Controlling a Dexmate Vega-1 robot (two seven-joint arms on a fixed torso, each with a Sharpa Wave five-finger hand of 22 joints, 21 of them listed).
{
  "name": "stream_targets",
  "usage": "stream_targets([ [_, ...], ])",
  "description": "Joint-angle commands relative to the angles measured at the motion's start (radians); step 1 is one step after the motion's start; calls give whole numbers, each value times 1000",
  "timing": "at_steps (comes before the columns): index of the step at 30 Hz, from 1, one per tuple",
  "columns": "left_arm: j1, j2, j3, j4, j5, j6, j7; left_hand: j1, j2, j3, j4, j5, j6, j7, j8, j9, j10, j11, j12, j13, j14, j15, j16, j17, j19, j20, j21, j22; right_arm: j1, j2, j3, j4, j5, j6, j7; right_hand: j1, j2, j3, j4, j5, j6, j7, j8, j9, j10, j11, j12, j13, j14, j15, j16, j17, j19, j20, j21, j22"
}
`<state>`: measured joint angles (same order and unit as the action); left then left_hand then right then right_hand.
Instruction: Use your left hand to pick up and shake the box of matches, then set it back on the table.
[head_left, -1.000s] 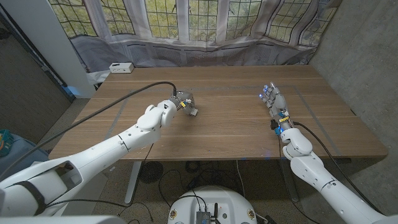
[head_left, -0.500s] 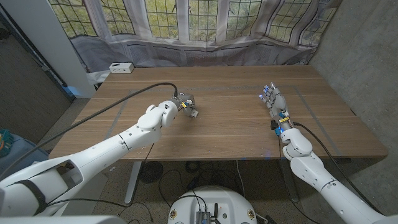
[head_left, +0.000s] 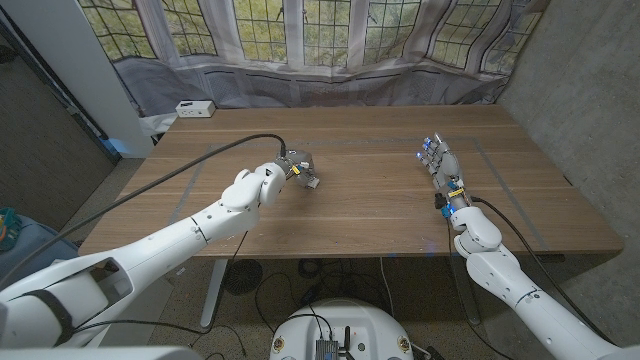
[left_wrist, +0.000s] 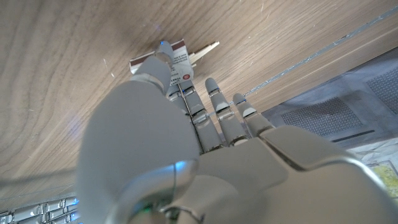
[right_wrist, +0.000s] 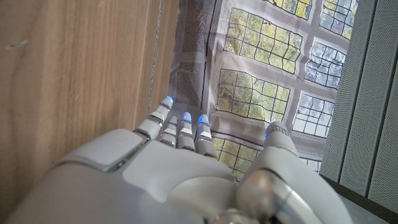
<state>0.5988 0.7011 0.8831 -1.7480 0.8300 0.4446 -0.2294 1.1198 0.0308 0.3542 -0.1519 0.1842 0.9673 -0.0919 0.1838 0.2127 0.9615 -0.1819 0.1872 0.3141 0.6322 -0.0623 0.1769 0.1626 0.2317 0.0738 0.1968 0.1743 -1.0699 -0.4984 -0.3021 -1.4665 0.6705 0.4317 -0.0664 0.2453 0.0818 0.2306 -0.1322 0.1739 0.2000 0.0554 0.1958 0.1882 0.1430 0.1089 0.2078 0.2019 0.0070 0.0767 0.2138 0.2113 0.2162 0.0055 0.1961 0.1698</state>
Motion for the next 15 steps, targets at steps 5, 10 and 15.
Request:
stream_targets([
  [5, 17, 7, -9, -14, 20, 25, 18, -72, -9, -20, 12, -9, -107, 3, -8, 0, -108, 29, -7, 45, -53, -38, -6, 6, -23, 15, -1, 7, -8, -6, -1, -17, -4, -5, -5, 12, -2, 2, -6, 2, 10, -1, 5, 4, 11, 2, 4, 4, 0, 2, -1, 6, -5, 3, -1, 4],
  [10, 18, 8, -7, -16, 26, 28, 16, -92, -10, -26, 15, -9, -168, 13, -10, -2, -168, 43, -6, 38, -89, -31, -7, 6, -36, 28, -1, 7, -6, -6, -3, -19, -5, -9, -6, 12, -1, 2, -6, 2, 10, 0, 5, 4, 11, 1, 4, 4, 1, 2, -1, 6, -5, 4, -1, 4],
  [15, 22, 9, -8, -21, 35, 34, 19, -97, -12, -28, 11, -8, -221, 16, -11, -5, -224, 53, -8, 32, -117, -23, -5, 6, -43, 41, -1, 8, -6, -7, -4, -22, -7, -11, -9, 13, -1, 3, -6, 2, 10, -1, 5, 4, 12, 1, 4, 4, 1, 2, -1, 6, -6, 4, -1, 4],
])
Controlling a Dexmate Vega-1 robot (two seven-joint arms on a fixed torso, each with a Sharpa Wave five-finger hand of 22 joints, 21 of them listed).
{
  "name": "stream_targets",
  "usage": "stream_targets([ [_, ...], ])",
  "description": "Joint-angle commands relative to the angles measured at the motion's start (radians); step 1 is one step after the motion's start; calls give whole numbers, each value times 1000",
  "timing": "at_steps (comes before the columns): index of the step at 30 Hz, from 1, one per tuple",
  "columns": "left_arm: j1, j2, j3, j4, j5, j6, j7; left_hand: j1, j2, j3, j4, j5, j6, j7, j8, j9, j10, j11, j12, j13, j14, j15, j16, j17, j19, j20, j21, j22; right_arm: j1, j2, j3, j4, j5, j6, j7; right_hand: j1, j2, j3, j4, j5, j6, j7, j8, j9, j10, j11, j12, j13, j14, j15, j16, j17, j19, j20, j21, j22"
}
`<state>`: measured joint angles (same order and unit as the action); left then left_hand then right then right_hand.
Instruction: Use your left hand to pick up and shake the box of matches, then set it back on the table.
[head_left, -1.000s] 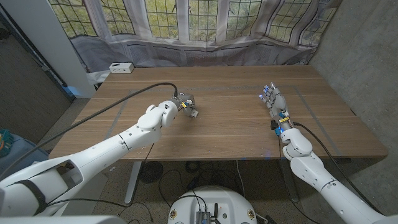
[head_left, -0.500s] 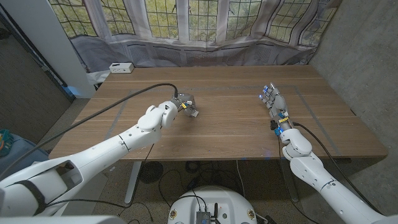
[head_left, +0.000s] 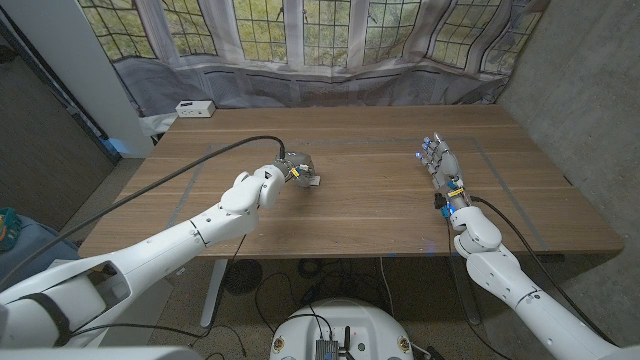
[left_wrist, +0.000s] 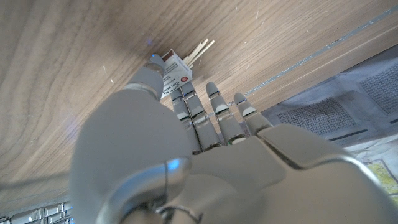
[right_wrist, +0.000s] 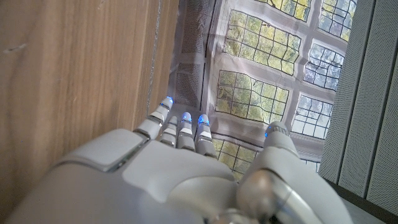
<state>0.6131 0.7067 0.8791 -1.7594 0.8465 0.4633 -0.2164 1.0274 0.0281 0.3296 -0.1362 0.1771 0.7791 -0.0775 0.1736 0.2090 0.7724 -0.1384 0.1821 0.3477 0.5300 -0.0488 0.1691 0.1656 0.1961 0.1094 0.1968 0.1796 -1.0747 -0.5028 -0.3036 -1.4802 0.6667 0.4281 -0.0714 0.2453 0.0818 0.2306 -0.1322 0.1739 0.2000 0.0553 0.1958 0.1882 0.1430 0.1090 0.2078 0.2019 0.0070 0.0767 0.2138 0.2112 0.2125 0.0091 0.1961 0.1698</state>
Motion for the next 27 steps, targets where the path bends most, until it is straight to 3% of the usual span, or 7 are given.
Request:
stream_targets([
  [1, 8, 4, -5, -11, 19, 17, 6, -7, -9, -4, -4, 0, -42, 1, 0, -1, -50, 13, -3, -3, -23, -30, 2, 4, -10, 6, -1, 2, -1, -3, -2, -9, -2, -8, -2, 13, -1, 3, -6, 2, 10, -1, 5, 4, 12, 1, 4, 3, 1, 2, -1, 6, -2, 1, -1, 4],
  [10, 15, 6, -12, -16, 13, 15, 9, -26, -16, -11, -6, 3, -177, 34, -4, -7, -160, 44, 0, -18, -75, -9, 5, 5, -29, 22, 0, 2, -6, -1, -5, -14, -5, -8, -8, 15, -1, 3, -7, 2, 9, -2, 4, 3, 13, 3, 4, 4, 0, 1, -1, 5, -3, 1, -1, 4],
  [19, 27, 18, -30, -33, -7, 11, 16, -41, -14, -15, 1, 3, -192, 48, 2, -8, -177, 57, 3, -23, -81, -1, 7, 6, -35, 29, -1, 2, -9, 3, -6, -17, -12, -5, -17, 15, -1, 3, -7, 2, 9, -3, 4, 3, 14, 3, 4, 4, 1, 2, -1, 5, -3, 2, -1, 4],
  [27, 50, 40, -53, -72, -16, 24, 23, -68, 13, -11, 20, 5, -199, 61, 7, -10, -187, 71, 8, -28, -87, 12, 11, 11, -37, 34, 1, 3, -17, 4, -6, -24, -18, -1, -27, 16, -1, 3, -7, 2, 10, -2, 4, 3, 14, 2, 3, 4, 1, 2, -1, 5, -3, 2, -1, 4],
])
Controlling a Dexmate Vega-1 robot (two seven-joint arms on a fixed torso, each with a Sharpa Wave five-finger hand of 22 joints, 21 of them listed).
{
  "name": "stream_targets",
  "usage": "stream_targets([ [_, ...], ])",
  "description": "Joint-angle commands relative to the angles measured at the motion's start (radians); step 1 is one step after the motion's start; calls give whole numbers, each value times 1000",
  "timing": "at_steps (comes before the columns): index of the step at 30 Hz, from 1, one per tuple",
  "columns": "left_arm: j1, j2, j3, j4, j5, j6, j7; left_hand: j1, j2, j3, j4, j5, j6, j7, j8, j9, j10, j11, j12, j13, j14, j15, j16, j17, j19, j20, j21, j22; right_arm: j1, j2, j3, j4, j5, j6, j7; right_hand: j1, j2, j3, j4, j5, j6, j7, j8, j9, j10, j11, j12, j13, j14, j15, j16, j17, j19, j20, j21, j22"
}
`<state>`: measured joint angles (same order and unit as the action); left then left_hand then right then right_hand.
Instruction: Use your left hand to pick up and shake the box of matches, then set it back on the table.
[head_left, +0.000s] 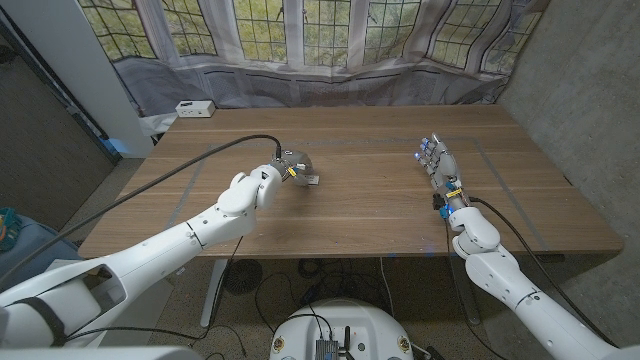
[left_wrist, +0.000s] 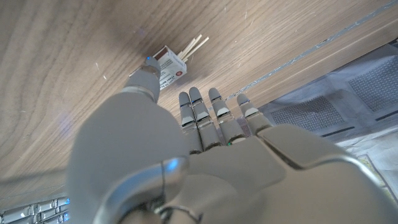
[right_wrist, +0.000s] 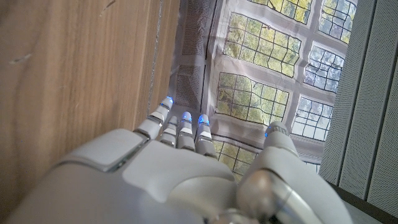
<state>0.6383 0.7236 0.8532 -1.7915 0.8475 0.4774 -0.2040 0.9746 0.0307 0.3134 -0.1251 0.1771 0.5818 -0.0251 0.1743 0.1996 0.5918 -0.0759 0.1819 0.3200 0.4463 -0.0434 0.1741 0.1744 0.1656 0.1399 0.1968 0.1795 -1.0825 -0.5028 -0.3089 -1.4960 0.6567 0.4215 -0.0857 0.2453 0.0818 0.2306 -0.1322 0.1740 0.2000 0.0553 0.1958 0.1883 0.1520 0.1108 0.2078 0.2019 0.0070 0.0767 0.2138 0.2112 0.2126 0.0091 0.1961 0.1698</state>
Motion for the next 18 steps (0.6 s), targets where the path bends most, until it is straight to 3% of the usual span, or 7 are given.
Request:
stream_targets([
  [1, 30, 26, -33, -47, -22, 11, 15, -18, 14, 6, 11, 4, -2, 11, 7, 0, -7, 10, 9, -1, -4, 6, 6, 3, -5, 3, 2, 3, -9, 5, -1, -9, -8, 7, -13, 16, -1, 3, -7, 2, 10, -3, 4, 3, 5, -1, 3, 4, 1, 1, -1, 5, -4, 2, -1, 4],
  [5, 62, 33, -73, -72, -70, 17, 46, -86, 78, 8, 62, 4, -10, 23, 12, -2, -19, 34, 15, -9, -7, 21, 14, 10, -3, 9, 5, 4, -10, 7, -3, -10, -12, 9, -15, 16, -1, 4, -7, 2, 10, -4, 4, 3, 5, -1, 3, 4, 0, 2, -2, 5, -4, 3, -1, 4],
  [6, 71, 34, -83, -80, -81, 21, 55, -126, 104, 5, 90, 6, -15, 34, 13, -2, -22, 45, 18, -13, -3, 31, 17, 11, 3, 17, 9, 5, -9, 7, -4, -10, -13, 10, -15, 16, -1, 4, -7, 2, 10, -3, 4, 3, 5, -1, 3, 4, 1, 1, -1, 5, -4, 3, -1, 4],
  [13, 160, 49, -168, -141, -156, 26, 198, -306, 104, -50, 188, -4, -121, 66, -3, -10, -111, 89, 9, -33, -67, 70, 5, 12, -2, 28, 9, 7, -9, 11, -9, -14, -19, 8, -19, 16, 0, 3, -6, 2, 10, -2, 3, 3, 5, -1, 3, 4, 0, 0, -1, 5, -4, 3, -1, 4],
  [15, 182, 50, -195, -145, -199, 5, 238, -334, 98, -60, 200, -5, -151, 80, -5, -11, -136, 98, 7, -38, -83, 74, 5, 12, -7, 27, 8, 7, -9, 11, -11, -15, -21, 8, -20, 16, 0, 3, -6, 2, 10, -2, 3, 3, 5, -1, 3, 4, 0, 0, -1, 5, -4, 2, -1, 4],
  [16, 191, 51, -207, -146, -220, -6, 252, -358, 92, -70, 209, -4, -188, 88, -7, -12, -157, 120, 6, -42, -100, 82, 4, 11, -10, 27, 7, 6, -9, 11, -11, -16, -21, 8, -21, 16, 0, 3, -6, 2, 10, -2, 3, 3, 6, 0, 3, 4, 1, 1, -1, 5, -4, 3, -1, 4],
  [18, 209, 52, -230, -148, -261, -26, 283, -391, 83, -84, 221, -1, -235, 99, -7, -14, -196, 140, 3, -50, -128, 96, 3, 11, -14, 25, 6, 6, -10, 11, -12, -17, -23, 8, -21, 16, -1, 3, -6, 2, 10, -3, 3, 3, 6, 0, 3, 4, 0, 1, -1, 5, -4, 3, -1, 4],
])
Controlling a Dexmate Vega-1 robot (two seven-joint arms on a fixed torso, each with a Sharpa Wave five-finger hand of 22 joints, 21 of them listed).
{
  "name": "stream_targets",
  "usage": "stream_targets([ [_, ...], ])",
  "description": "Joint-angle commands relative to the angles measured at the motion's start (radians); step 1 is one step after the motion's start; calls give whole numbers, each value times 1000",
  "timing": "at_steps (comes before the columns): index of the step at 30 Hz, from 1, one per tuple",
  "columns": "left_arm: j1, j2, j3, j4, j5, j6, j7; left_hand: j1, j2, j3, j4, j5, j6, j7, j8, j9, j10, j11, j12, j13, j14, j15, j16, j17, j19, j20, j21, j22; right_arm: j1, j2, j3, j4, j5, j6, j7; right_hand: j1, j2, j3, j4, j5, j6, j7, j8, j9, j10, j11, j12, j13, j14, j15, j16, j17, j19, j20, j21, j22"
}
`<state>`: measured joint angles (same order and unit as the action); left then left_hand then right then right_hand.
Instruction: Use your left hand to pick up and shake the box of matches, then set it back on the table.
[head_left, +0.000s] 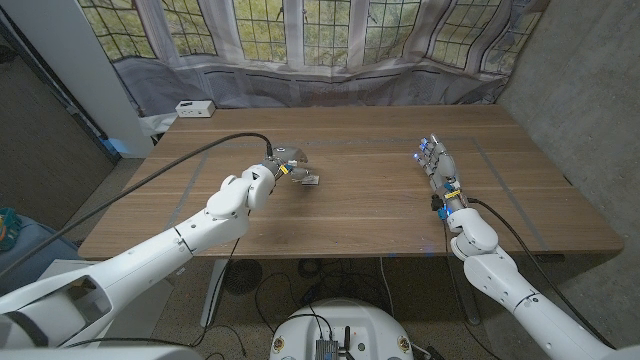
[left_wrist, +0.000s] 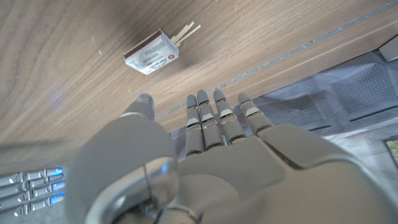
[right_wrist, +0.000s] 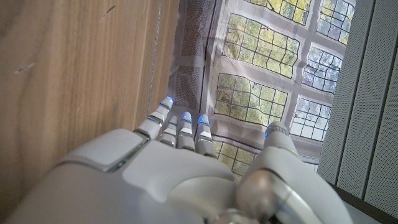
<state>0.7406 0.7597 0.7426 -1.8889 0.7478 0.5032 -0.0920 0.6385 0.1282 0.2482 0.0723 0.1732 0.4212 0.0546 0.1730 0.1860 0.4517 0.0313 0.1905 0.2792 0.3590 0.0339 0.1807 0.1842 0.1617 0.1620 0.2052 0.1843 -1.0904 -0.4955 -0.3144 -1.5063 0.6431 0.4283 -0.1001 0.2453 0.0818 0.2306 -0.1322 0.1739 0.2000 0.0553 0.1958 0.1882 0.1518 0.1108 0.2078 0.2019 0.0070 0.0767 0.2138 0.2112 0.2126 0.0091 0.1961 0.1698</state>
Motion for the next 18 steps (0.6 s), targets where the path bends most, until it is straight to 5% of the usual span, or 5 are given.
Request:
stream_targets([
  [1, 115, 16, -131, -50, -183, -62, 185, -68, -16, -24, 29, 4, -100, 23, -7, 0, -71, 41, -6, -12, -52, 22, -4, 1, -11, 4, -3, 1, -2, 4, -7, -8, -10, 1, -7, 15, -1, 3, -6, 2, 10, -3, 3, 3, 6, 0, 3, 4, 0, 1, -1, 5, -4, 2, -1, 4],
  [7, 184, 6, -220, -44, -336, -153, 299, -126, -27, -49, 49, 8, -206, 27, -9, -2, -125, 63, -5, -24, -102, 43, -5, 1, -8, 1, -1, 0, -1, 0, -9, -14, -17, 2, -6, 15, -1, 3, -6, 2, 10, -3, 3, 3, 6, -1, 3, 4, 1, 1, -1, 6, -4, 2, -1, 4],
  [18, 272, 7, -356, -7, -633, -361, 361, -153, -35, -62, 55, 11, -212, 24, 3, -4, -147, 85, -3, -30, -128, 58, -4, 1, -14, -2, -3, 0, 8, -2, -13, -26, -24, 0, -4, 15, -1, 3, -6, 2, 9, -2, 3, 3, 6, 0, 3, 4, 1, 0, -1, 5, -4, 2, 0, 4],
])
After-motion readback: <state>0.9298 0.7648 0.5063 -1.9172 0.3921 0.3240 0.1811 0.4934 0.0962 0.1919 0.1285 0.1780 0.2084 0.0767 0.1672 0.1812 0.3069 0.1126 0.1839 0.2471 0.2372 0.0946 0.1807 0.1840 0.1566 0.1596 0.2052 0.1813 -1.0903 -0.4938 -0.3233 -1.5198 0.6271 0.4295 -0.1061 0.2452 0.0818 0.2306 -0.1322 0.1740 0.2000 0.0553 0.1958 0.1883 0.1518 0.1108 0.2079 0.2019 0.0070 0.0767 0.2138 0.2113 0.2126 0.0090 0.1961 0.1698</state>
